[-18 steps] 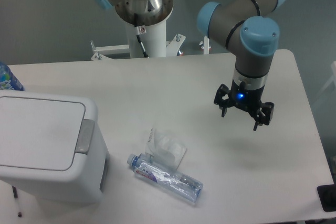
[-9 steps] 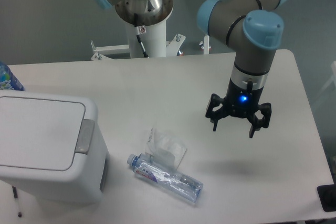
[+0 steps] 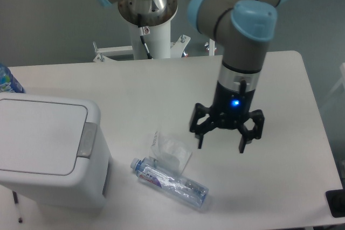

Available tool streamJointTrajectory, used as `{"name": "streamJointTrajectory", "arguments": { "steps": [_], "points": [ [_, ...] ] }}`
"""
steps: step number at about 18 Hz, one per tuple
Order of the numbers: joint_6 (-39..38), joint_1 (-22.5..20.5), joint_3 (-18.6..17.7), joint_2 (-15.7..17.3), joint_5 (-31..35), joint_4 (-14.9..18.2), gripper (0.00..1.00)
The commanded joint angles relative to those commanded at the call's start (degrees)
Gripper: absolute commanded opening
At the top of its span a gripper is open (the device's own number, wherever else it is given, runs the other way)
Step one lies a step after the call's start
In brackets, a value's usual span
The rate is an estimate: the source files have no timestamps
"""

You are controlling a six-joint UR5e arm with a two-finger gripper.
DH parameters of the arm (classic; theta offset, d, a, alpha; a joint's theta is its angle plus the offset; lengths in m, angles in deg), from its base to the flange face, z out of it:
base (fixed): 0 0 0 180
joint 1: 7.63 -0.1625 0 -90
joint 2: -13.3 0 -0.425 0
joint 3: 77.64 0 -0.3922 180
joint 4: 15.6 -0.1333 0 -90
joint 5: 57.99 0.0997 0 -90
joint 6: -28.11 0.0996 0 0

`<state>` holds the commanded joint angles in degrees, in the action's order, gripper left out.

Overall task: Open the trash can
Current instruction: 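Move the open gripper toward the trash can's grey lid button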

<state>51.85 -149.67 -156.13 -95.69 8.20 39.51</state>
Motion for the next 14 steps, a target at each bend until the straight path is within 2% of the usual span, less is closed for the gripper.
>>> {"name": "streamJointTrajectory", "arguments": {
  "steps": [5,14],
  "points": [
    [-2.65,2.37,0.10,1.32,-1.86,0.00,1.00],
    [-5.54,6.51,-0.17,1.50,-2.74,0.00,1.00]
  ]
}}
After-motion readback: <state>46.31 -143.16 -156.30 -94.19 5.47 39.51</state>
